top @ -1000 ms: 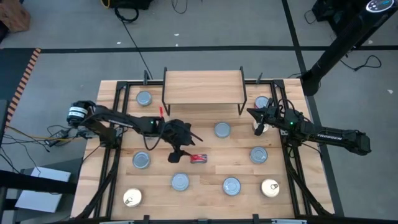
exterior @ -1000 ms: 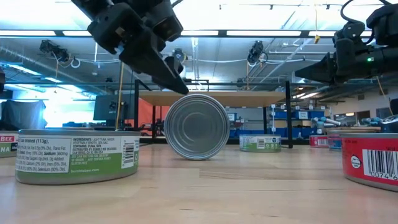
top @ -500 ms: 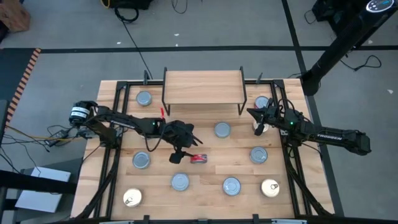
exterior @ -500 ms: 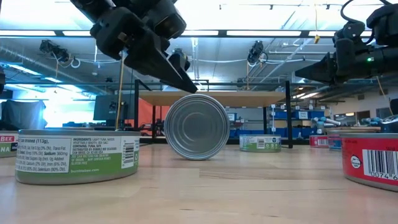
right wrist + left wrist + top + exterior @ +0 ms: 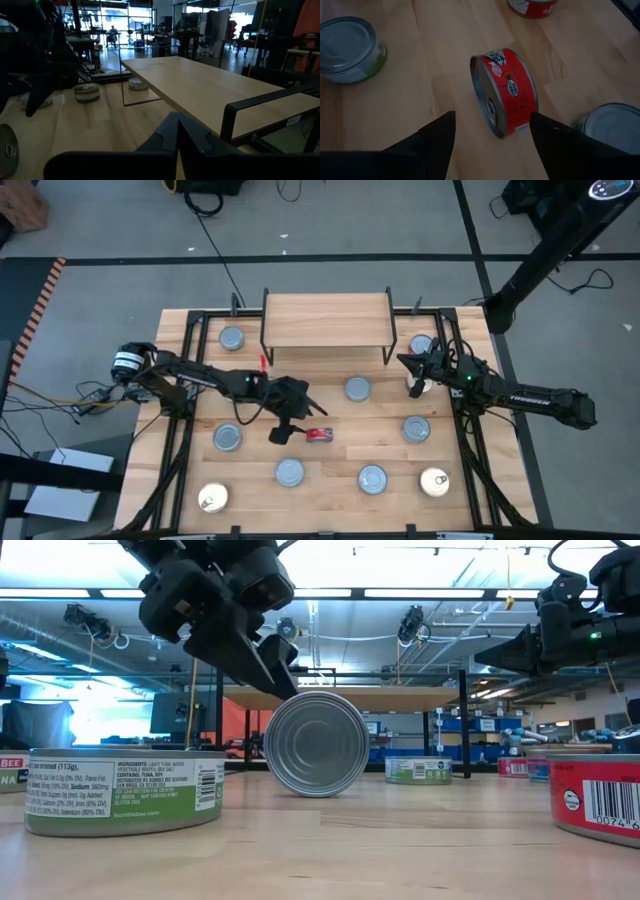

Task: Stack canned seafood by type on shelf
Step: Put the red tuna can on the shelf

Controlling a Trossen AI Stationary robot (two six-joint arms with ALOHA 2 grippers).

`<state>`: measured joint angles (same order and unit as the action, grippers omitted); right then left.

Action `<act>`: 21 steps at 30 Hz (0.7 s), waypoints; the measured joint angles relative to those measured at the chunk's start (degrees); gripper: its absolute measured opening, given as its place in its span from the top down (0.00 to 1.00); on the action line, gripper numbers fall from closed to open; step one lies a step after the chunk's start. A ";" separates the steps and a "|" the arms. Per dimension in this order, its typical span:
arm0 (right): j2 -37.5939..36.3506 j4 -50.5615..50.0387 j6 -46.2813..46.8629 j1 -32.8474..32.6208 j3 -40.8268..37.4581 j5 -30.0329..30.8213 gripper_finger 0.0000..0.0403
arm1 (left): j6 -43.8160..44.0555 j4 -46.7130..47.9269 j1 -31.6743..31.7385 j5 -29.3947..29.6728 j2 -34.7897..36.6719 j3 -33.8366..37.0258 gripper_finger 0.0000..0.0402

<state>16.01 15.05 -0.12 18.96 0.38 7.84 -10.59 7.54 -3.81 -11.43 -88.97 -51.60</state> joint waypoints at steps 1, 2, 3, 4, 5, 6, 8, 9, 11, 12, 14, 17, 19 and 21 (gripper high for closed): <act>0.00 0.00 0.00 -0.01 -0.01 0.00 0.95 | 0.13 1.06 0.00 0.60 0.02 -0.82 0.35; 0.00 0.00 0.00 0.00 0.00 0.00 0.95 | 0.26 2.12 -0.04 1.74 0.04 -1.66 0.35; 0.00 0.00 0.00 0.00 -0.02 0.00 0.95 | 0.28 3.29 -0.04 2.55 0.04 -2.48 0.35; 0.00 0.00 0.00 -0.02 0.00 0.00 0.95 | 0.42 4.42 -0.06 3.52 0.07 -3.20 0.35; 0.00 0.02 0.00 -0.02 0.00 0.00 0.95 | 0.70 4.90 -0.04 4.46 0.07 -3.71 0.35; 0.00 0.00 0.00 -0.02 -0.02 0.00 0.95 | 1.02 4.95 -0.04 4.77 0.07 -3.96 0.35; 0.00 0.02 0.00 0.00 -0.02 0.00 0.95 | 1.18 5.04 -0.04 4.81 0.09 -4.12 0.34; 0.00 0.02 0.00 -0.01 -0.02 0.00 0.95 | 1.18 5.13 -0.07 4.73 0.09 -4.12 0.34; 0.00 0.02 0.00 -0.01 -0.02 0.00 0.95 | 1.49 5.23 -0.30 4.48 -0.01 -4.12 0.32; 0.00 0.02 0.00 0.00 0.00 0.00 0.95 | 1.78 4.95 -0.45 4.43 -0.24 -4.12 0.32; 0.00 0.02 0.00 0.00 0.00 0.00 0.95 | 3.40 4.74 -0.98 4.35 -0.50 -4.12 0.30; 0.00 0.02 0.00 -0.02 0.00 0.00 0.95 | 6.48 3.29 -2.06 4.31 -0.76 -4.17 0.28; 0.00 0.08 0.00 -0.02 0.00 0.00 0.95 | 8.75 3.53 -2.83 4.32 -0.86 -4.19 0.27; 0.00 0.15 0.00 -0.02 -0.02 0.00 0.95 | 9.91 2.92 -3.79 5.01 -1.48 -4.19 0.26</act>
<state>16.01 15.20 -0.12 18.94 0.36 7.84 -0.68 10.45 -7.60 -6.42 -90.45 -55.79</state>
